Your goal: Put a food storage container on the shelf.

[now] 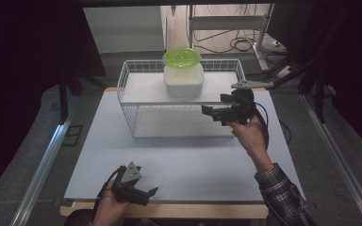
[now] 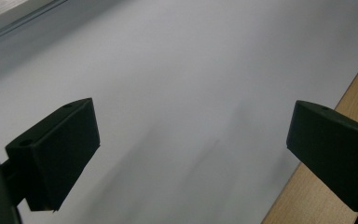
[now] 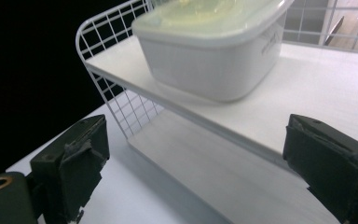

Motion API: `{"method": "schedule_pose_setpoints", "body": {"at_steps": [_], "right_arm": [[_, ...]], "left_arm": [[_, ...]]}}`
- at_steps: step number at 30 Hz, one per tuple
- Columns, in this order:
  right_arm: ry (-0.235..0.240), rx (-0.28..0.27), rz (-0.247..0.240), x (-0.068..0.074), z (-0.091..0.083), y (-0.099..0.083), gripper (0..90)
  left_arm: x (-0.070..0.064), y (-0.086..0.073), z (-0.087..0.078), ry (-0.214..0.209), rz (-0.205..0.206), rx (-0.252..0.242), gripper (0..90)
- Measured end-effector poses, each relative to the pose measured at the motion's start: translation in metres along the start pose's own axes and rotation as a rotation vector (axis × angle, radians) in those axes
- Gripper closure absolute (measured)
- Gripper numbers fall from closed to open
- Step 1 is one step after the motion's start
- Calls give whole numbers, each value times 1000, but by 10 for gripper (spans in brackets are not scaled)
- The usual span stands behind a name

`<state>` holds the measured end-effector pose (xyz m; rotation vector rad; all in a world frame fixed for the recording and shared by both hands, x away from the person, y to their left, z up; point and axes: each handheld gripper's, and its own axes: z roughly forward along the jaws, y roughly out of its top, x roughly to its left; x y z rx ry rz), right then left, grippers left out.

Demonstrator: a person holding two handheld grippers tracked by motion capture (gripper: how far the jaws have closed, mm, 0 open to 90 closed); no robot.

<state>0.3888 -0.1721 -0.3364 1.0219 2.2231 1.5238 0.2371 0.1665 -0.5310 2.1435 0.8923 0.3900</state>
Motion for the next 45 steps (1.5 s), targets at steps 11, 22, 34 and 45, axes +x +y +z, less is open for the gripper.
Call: {"method": "schedule_pose_setpoints", "body": {"at_steps": [11, 22, 34, 45], "right_arm": [[-4, 11, -38, 4, 3, -30, 49], [-54, 39, -74, 8, 1, -59, 34], [-44, 50, -95, 12, -8, -88, 20], [-44, 86, -98, 18, -18, -111, 25]], "left_arm": [[0, 0, -1, 8, 8, -9, 16], [-1, 0, 0, -1, 16, -7, 16], [-1, 0, 0, -7, 15, -5, 17], [0, 0, 0, -5, 13, -6, 17]]}}
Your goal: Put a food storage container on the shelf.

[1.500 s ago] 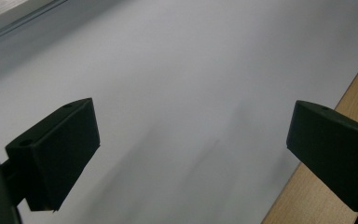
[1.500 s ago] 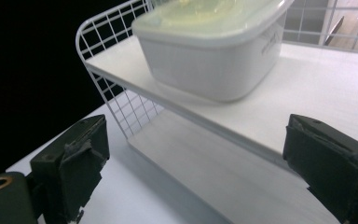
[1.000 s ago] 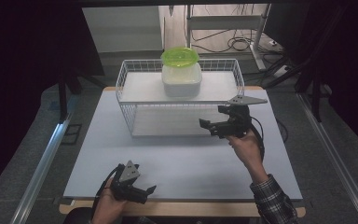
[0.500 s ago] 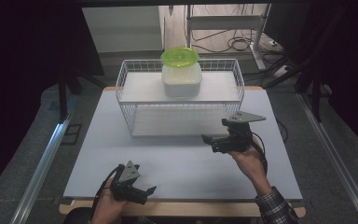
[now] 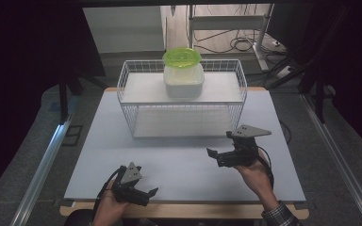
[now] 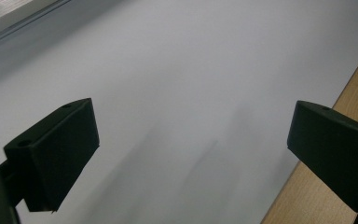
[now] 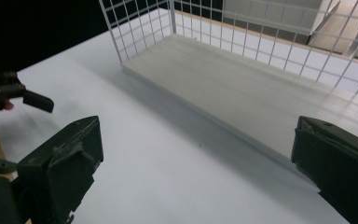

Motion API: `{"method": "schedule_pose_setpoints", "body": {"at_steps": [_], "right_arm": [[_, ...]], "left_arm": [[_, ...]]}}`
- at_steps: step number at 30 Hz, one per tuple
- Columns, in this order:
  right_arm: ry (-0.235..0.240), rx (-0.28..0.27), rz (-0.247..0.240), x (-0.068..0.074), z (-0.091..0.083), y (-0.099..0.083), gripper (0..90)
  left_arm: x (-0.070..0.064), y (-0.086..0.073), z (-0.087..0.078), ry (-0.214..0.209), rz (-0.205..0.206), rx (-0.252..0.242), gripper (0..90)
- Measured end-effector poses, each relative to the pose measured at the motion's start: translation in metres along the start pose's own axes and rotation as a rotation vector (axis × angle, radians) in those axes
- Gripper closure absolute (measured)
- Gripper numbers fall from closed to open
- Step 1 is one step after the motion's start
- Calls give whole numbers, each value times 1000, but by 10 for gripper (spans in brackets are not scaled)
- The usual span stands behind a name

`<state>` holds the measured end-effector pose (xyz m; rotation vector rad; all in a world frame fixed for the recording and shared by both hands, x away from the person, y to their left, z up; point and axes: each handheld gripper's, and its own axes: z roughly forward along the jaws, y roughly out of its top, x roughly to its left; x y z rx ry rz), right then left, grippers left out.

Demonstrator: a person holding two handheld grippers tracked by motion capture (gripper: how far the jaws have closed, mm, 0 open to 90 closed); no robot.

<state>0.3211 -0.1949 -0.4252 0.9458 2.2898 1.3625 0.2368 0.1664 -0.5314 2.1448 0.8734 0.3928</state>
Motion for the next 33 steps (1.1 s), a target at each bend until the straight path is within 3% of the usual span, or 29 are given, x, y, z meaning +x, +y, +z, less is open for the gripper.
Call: {"method": "schedule_pose_setpoints", "body": {"at_steps": [22, 25, 33], "right_arm": [[-68, 81, 22, -10, -6, -56, 26], [-66, 95, 44, -12, -5, -64, 24], [-68, 131, 30, -12, -5, -77, 21]], "left_arm": [[-1, 0, 1, -1, 4, 11, 19], [0, 0, 1, 0, 7, 14, 19], [-1, 0, 2, -2, 7, 15, 19]]}}
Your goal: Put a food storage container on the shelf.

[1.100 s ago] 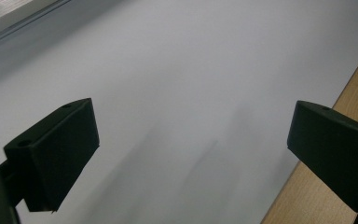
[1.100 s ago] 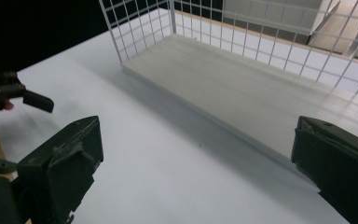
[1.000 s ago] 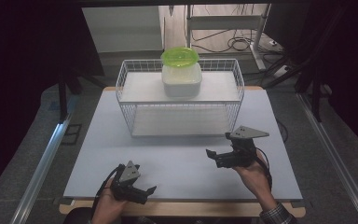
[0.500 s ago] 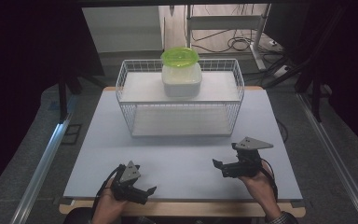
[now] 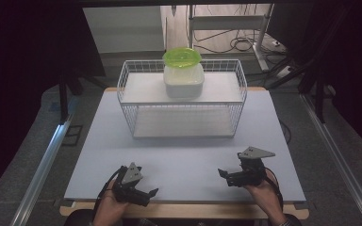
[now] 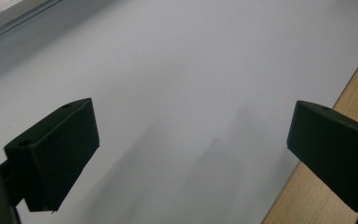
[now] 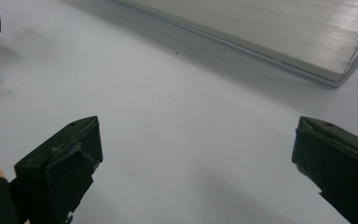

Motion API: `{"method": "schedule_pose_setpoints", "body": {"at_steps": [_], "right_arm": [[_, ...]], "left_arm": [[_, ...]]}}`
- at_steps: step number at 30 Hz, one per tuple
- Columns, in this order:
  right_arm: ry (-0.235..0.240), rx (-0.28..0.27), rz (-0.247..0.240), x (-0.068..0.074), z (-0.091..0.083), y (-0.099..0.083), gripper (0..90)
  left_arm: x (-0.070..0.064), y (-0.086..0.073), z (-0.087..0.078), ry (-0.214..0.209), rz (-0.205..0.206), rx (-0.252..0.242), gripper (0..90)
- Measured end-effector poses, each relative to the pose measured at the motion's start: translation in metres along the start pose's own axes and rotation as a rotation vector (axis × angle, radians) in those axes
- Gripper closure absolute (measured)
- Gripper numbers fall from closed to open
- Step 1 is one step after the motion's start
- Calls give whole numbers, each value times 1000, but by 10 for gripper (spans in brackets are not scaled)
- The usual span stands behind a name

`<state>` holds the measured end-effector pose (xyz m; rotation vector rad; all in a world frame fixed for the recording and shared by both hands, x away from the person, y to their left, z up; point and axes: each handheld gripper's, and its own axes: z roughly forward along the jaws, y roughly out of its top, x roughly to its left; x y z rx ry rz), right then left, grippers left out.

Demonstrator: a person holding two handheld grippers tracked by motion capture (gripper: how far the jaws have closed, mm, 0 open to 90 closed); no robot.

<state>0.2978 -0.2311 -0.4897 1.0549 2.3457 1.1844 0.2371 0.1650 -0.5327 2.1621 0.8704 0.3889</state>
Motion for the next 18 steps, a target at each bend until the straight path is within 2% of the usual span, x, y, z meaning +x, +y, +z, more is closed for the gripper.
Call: {"method": "schedule_pose_setpoints", "body": {"at_steps": [3, 9, 13, 18], "right_arm": [[5, 14, -4, 0, 2, -6, 21], [8, 91, -14, 3, 14, -14, 23], [8, 106, -27, 5, 16, -15, 23], [4, 118, -10, 3, 18, -16, 23]], "left_arm": [[0, 0, 0, -1, -1, 1, 19], [0, 0, 2, -2, -2, 7, 19], [0, -1, 2, -3, -4, 9, 19], [0, 0, 3, -3, -5, 8, 18]]}}
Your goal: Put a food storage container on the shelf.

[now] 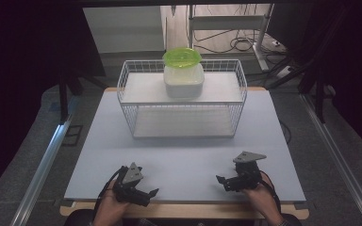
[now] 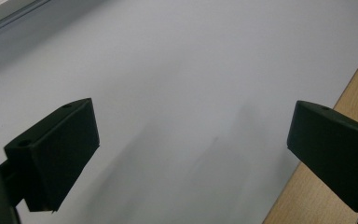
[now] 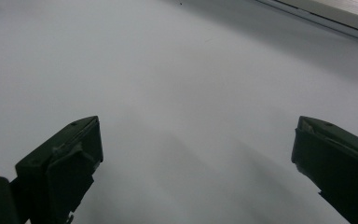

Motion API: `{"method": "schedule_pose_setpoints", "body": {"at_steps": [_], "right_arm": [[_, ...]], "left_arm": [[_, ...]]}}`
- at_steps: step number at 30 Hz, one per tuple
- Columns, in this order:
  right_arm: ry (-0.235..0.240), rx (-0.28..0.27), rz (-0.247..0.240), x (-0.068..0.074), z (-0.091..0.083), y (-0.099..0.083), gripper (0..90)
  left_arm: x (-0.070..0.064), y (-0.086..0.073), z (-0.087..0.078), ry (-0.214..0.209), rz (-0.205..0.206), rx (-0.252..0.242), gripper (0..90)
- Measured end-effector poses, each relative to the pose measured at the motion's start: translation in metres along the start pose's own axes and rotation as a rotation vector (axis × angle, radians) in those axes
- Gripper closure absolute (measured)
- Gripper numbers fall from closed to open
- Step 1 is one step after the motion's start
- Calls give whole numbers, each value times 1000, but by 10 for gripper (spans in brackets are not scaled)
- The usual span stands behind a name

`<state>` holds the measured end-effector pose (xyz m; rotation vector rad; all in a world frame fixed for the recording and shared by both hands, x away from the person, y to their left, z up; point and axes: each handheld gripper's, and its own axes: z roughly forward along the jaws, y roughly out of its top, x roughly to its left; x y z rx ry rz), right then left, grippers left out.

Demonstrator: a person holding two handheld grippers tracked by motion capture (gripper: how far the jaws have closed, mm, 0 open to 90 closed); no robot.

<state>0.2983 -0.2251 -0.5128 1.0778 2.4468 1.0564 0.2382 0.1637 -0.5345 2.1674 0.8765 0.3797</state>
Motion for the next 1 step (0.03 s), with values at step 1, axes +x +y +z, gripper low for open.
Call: {"method": "schedule_pose_setpoints", "body": {"at_steps": [1], "right_arm": [[0, -1, 0, -1, 0, 0, 23]], "left_arm": [[0, 0, 0, 0, -1, 0, 19]]}}
